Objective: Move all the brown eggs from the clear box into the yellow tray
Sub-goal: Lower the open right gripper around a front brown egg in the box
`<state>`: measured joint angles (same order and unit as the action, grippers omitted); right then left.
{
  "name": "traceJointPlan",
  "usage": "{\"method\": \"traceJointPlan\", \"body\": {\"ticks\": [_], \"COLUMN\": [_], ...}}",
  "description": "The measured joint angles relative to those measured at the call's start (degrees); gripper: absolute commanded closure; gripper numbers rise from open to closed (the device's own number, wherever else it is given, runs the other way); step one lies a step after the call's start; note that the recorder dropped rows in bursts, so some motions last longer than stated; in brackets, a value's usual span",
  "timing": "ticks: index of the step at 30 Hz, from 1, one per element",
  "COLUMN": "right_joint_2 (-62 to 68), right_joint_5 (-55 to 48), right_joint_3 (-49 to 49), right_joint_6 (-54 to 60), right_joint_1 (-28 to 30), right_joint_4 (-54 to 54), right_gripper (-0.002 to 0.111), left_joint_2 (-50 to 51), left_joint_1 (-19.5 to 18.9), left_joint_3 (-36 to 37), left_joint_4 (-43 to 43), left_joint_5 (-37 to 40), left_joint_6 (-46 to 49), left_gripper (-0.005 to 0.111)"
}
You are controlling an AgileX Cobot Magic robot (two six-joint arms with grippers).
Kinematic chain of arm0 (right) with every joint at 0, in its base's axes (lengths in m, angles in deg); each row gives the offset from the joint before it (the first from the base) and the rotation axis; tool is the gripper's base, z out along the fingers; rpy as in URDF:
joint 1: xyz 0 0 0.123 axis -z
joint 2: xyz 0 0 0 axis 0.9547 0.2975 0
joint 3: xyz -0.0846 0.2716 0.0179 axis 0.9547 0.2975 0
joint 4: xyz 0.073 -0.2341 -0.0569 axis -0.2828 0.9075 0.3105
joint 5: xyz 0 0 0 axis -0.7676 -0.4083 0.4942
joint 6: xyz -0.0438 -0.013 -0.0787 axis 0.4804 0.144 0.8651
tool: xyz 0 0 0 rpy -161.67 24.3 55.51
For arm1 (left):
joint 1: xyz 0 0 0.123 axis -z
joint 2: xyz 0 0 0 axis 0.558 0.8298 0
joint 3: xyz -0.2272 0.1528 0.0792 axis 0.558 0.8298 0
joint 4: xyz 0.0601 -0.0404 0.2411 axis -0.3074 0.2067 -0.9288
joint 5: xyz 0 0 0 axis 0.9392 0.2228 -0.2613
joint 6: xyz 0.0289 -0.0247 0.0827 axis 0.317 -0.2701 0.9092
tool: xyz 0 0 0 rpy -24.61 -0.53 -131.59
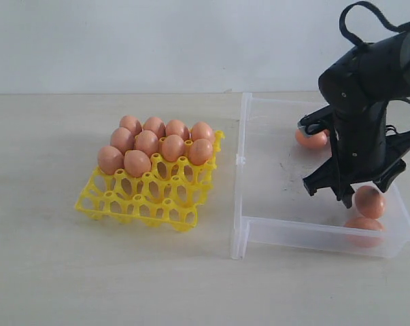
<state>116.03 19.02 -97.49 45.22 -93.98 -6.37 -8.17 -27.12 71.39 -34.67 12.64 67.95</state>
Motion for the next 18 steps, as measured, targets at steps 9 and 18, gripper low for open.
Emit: {"method": "traceJointPlan", "body": {"ticks": [9, 18], "right_joint_2": [2.15, 4.49], "right_joint_5": [1.05, 1.51], "right_joint_3": [-0.14, -0.54], "right_joint_6": [-0.81, -1.89], "right_joint_1": [0.0, 0.0], "right_joint_4": [0.83, 0.98], "right_gripper": [0.054, 0.108], "left_joint_2": [0.0, 0.0], "left_joint_1": [0.0, 0.0], "left_joint_3": [0.0, 0.0], "left_joint_4": [0.0, 0.0], "left_joint_5": [0.0, 0.0], "left_joint_6": [0.0, 0.0], "left_gripper": [0.103, 0.103]}}
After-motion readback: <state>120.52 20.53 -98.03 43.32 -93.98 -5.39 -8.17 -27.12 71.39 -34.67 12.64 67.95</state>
